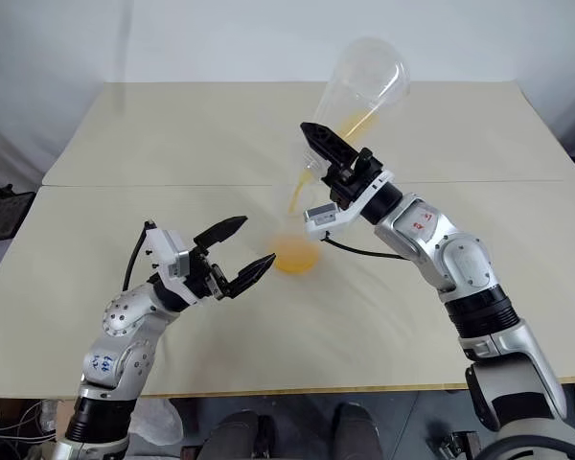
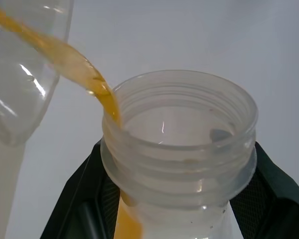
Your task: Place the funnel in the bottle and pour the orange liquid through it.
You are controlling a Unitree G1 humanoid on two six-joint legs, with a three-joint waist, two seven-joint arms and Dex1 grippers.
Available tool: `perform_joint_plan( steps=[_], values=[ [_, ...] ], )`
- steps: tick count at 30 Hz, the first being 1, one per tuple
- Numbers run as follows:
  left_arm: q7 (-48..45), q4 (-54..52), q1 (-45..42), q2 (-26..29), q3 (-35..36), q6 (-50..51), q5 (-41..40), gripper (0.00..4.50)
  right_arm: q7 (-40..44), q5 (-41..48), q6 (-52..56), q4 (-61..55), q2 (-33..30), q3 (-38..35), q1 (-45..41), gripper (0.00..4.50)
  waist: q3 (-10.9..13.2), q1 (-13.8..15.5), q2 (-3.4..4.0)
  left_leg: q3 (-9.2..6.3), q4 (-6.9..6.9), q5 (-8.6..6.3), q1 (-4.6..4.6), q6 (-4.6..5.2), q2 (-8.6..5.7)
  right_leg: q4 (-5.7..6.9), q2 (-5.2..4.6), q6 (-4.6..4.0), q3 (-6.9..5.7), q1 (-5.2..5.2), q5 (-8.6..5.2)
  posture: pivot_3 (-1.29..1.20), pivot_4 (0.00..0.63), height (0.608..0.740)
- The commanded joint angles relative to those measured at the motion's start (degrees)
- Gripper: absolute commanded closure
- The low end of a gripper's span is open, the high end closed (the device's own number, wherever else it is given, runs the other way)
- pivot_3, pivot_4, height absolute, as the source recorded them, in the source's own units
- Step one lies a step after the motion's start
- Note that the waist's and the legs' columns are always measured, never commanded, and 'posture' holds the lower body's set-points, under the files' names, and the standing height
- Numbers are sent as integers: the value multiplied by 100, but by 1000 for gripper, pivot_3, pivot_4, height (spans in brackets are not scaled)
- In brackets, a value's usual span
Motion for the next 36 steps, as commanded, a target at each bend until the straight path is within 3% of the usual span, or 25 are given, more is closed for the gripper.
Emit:
perform_joint_plan(
  steps=[1, 20, 24, 36],
  values=[
    [-6, -264, -9, 13, 46, -37, -100, 0, -117, 8, -10, -111, -117, -66, -116, 2033, 0, -1, 0, 0, 0, 0, 0, 0, 0, 0, 0, 0, 0, 0, 0, 0, 150, 740],
    [56, -109, -164, -149, -45, -114, 10, 0, -280, -139, -48, -66, -151, 0, -216, 2033, 0, -3, 0, 1, 0, 0, 0, 0, 0, 0, 0, 0, 0, 0, 0, 0, 150, 740],
    [59, -66, -196, -189, -65, -145, 36, 0, -539, -547, 158, -181, -173, 15, -205, 2033, 0, 1, 0, 1, 0, 0, 0, 0, 0, 0, 0, 0, 0, 0, 0, 0, 150, 740],
    [82, 18, -251, -255, -89, -226, 67, 0, -401, -290, -35, -86, -118, 8, -218, 2033, 0, -1, 0, 1, 0, 0, 0, 0, 0, 0, 0, 0, 0, 0, 0, 0, 150, 740]
  ],
)
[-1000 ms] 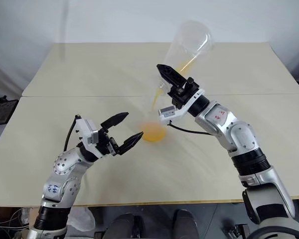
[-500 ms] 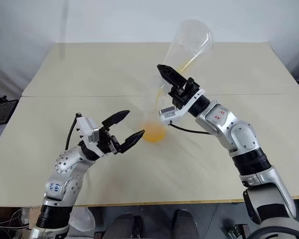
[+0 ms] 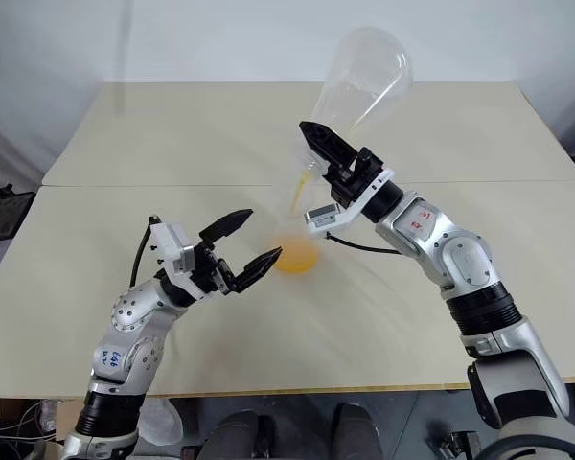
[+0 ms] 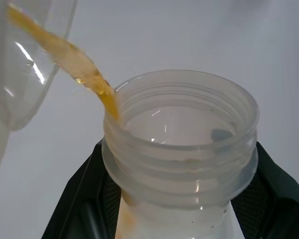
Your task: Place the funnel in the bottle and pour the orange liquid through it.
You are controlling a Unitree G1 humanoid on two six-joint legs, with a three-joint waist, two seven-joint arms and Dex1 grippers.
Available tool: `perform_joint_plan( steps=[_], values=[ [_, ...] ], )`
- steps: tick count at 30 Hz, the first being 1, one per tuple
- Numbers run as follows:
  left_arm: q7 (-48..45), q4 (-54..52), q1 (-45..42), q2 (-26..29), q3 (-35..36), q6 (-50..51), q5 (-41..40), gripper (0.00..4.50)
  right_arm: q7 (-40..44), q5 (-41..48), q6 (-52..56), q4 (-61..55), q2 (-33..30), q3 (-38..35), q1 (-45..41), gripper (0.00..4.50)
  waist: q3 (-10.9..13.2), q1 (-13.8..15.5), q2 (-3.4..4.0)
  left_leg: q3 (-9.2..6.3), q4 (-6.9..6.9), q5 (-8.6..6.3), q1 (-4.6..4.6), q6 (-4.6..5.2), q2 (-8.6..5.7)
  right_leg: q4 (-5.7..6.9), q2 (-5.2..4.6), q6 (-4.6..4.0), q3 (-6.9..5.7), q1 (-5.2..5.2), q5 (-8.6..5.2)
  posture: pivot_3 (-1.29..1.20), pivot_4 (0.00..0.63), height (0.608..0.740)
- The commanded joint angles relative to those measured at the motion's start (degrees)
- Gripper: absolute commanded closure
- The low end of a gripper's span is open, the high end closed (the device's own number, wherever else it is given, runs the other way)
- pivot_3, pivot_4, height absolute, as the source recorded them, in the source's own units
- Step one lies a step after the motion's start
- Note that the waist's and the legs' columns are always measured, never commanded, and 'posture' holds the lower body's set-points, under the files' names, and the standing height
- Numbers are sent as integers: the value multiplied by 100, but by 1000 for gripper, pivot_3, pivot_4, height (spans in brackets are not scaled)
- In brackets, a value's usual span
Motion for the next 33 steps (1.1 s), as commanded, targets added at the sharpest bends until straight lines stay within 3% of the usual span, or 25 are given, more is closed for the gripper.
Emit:
perform_joint_plan(
  steps=[1, 15, 22, 25, 26, 33],
  values=[
    [8, -53, -58, -24, -3, -130, 24, 0, -15, 206, -42, -130, -41, -49, -127, 2033, 0, -1, 0, 0, 0, 0, 0, 0, 0, 0, 0, 0, 0, 0, 0, 0, 150, 740],
    [-27, -35, -83, 18, 10, -95, 1, 0, 156, 414, 21, -210, -45, -76, -69, 2033, 0, 0, 0, 0, 0, 0, 0, 0, 0, 0, 0, 0, 0, 0, 0, 0, 150, 740],
    [-46, -48, -72, 44, 22, -70, -19, 0, 895, 1906, 132, -188, 238, -420, 150, 2033, 0, 1, 0, -1, 0, 0, 0, 0, 0, 0, 0, 0, -1, 1, 0, 0, 150, 740],
    [-66, -106, -37, 119, 45, -11, -51, 0, 1626, 3155, 481, -506, 415, -723, 343, 2033, 1, 7, -1, -4, 0, 0, 0, 1, 0, 0, -1, 0, -3, 3, 0, 0, 150, 740],
    [-73, -128, -31, 151, 49, 22, -59, 0, 2098, 4041, 889, -755, 549, -926, 481, 2033, 1, 8, -1, -7, 1, 0, 0, 1, 2, 0, -1, 0, -5, 4, 0, 0, 150, 740],
    [-148, -242, 70, 280, 80, 153, -143, 0, 3193, 6780, 3392, -1580, 578, -2625, 793, 2033, 1, 47, -2, -14, 3, -1, 0, 6, 4, 3, -8, 0, -9, 10, 0, 0, 150, 740]
  ],
)
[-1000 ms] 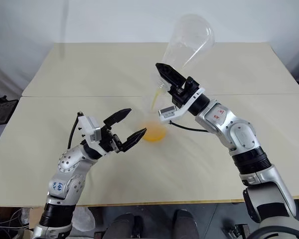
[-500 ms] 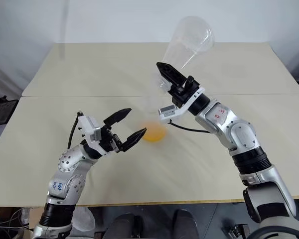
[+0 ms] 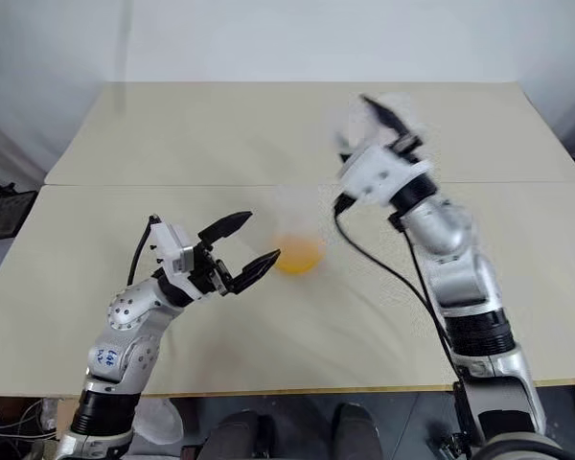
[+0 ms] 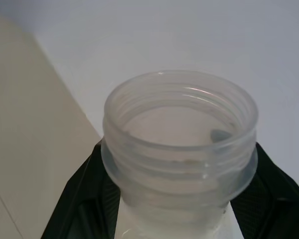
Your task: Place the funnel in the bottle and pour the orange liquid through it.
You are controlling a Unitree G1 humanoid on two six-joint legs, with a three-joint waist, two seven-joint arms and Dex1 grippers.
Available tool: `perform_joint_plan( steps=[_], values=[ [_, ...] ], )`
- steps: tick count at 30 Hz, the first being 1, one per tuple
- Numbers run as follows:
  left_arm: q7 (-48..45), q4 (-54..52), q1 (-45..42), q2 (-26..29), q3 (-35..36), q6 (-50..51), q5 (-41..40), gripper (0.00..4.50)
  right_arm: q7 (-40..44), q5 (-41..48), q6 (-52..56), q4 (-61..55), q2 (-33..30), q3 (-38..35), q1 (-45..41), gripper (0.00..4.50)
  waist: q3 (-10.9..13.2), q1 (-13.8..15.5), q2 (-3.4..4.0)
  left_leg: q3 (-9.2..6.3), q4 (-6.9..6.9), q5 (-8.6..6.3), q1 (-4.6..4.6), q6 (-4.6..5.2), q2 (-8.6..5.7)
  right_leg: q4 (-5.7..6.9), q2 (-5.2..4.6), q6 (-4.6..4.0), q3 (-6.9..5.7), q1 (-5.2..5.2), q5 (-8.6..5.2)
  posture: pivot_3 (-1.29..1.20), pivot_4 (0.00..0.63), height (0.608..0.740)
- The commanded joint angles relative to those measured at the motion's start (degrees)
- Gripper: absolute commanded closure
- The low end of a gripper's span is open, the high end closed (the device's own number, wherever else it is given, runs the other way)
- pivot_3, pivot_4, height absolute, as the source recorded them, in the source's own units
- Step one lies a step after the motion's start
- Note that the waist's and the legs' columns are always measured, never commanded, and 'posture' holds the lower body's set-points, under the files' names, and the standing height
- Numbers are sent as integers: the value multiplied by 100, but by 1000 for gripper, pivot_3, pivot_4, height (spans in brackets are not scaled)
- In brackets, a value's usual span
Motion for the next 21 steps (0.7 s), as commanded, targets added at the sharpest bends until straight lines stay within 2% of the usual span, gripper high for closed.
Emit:
perform_joint_plan(
  steps=[1, 4, 8, 14, 18, 21],
  values=[
    [-58, -241, 70, 73, 61, 32, -130, 0, 448, 1383, 1365, -455, -170, -954, 137, 2033, 0, 10, 0, 0, 0, 0, 0, 0, -1, 0, 0, 0, 0, 0, 0, 0, 150, 740],
    [-108, -234, 40, 91, 14, 97, -150, 0, 903, 2249, 2346, -295, -552, -1797, 661, 2033, 0, 85, 0, 0, -4, -1, 1, 1, -5, -1, 1, 0, -2, 1, 0, 0, 150, 740],
    [-130, -186, -32, 80, 10, 123, -157, 0, 1046, 2960, 3040, -76, -670, -2429, 1150, 2033, 0, 123, 0, 11, -4, -2, 1, 3, -17, -5, 1, 0, 2, 0, 0, 0, 150, 740],
    [-162, -179, -95, 46, -62, 175, -176, 0, 955, 3104, 2310, 309, -314, -2687, 1498, 2033, 0, 102, 0, 25, -8, 0, 11, -1, -15, -6, 10, 0, 9, -3, 0, 0, 150, 740],
    [-154, -187, -137, 58, -42, 217, -190, 0, 903, 3336, 2349, 339, -149, -2765, 1643, 2033, 0, 116, 0, 27, -7, 2, 12, -3, -14, -5, 11, 0, 13, -3, 0, 0, 150, 740],
    [-167, -219, -130, 93, -3, 253, -215, 0, 909, 3428, 2316, 286, -129, -2784, 1787, 1017, 0, 153, 0, 23, -6, 1, 10, -3, -17, -5, 10, 0, 14, -2, 0, 0, 150, 740]
  ],
)
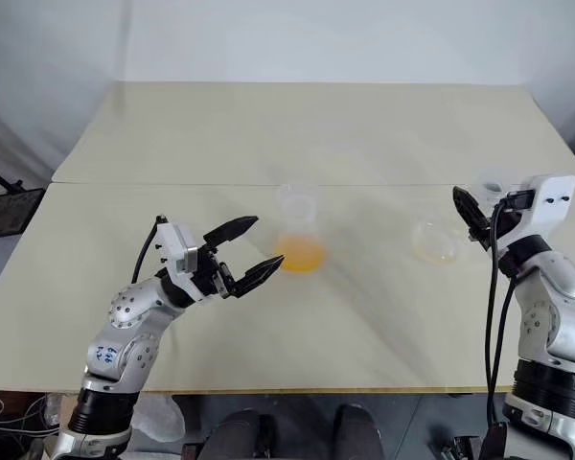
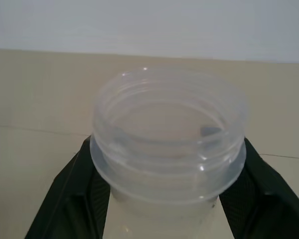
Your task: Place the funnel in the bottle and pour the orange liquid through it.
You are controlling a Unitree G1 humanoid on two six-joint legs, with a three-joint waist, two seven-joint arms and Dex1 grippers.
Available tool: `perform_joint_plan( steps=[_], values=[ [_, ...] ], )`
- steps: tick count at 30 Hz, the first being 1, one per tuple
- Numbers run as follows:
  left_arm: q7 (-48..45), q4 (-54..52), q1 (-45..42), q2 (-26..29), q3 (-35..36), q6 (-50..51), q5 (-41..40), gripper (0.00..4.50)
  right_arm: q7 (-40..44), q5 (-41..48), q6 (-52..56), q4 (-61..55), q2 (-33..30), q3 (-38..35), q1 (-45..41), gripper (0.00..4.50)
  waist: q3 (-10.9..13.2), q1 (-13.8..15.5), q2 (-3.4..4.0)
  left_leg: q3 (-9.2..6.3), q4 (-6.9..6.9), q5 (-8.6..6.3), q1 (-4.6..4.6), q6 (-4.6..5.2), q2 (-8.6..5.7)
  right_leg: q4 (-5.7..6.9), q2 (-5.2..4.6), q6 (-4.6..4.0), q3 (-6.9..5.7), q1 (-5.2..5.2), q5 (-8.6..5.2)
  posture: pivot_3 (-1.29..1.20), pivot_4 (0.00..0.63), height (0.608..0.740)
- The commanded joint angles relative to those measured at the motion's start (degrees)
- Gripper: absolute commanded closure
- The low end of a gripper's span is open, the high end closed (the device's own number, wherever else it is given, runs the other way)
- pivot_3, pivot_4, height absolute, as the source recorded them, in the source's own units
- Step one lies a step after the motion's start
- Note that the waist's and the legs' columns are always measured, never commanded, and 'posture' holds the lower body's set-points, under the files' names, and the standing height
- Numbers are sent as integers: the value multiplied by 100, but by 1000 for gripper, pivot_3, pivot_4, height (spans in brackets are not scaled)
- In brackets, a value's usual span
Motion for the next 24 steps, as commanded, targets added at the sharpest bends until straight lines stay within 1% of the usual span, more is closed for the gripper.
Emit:
perform_joint_plan(
  steps=[1, 3, 10, 15, 19, 21, 23, 24],
  values=[
    [-45, -213, -48, 38, 67, 6, -129, 0, -25, 185, -163, -186, -22, -179, 158, 684, 0, 17, 0, -1, 0, 0, 0, 0, -1, 0, -1, 0, 0, 0, 0, 0, 150, 740],
    [-52, -236, -34, 71, 98, 33, -148, 0, -61, 252, -186, -235, -75, -260, 235, 33, 0, 17, 0, 0, 0, 0, -1, 0, -2, -1, -1, 0, 0, 0, 0, 0, 150, 740],
    [-97, -288, -2, 166, 163, 125, -193, 0, -78, 486, -303, -567, -332, -621, 381, 33, 0, 11, 0, 1, 0, 0, 0, 0, -1, -1, -1, 0, 0, 0, 0, 0, 150, 740],
    [-160, -266, 0, 276, 253, 193, -284, 0, -45, 822, -390, -913, -510, -815, 218, 33, 0, 8, 0, 1, 0, 0, 1, 0, 0, -1, 0, 0, 0, 0, 0, 0, 150, 740],
    [-244, -248, -64, 388, 337, 277, -357, 0, 129, 1262, -329, -1051, -571, -779, -30, 33, 0, -7, 0, 2, 0, 0, 2, 0, 2, -1, 1, 0, 1, 0, 0, 0, 150, 740],
    [-348, -197, -80, 505, 413, 279, -387, 0, 218, 1399, -257, -1124, -598, -645, -130, 33, 0, -8, 0, 1, 0, 0, 2, 0, 3, 0, 1, 0, 1, 0, 0, 0, 150, 740],
    [-444, -193, -45, 654, 504, 289, -398, 0, 534, 1553, -381, -1218, -625, -528, -244, 33, 0, -11, 0, 2, 0, 0, 2, 0, 2, -1, 1, 0, 0, 0, 0, 0, 150, 740],
    [-494, -229, -11, 758, 543, 310, -399, 0, 817, 1613, -316, -1246, -772, -419, -229, 33, 0, -13, 0, 2, 0, 0, 2, 0, 2, -1, 1, 0, 1, 0, 0, 0, 150, 740]
  ],
)
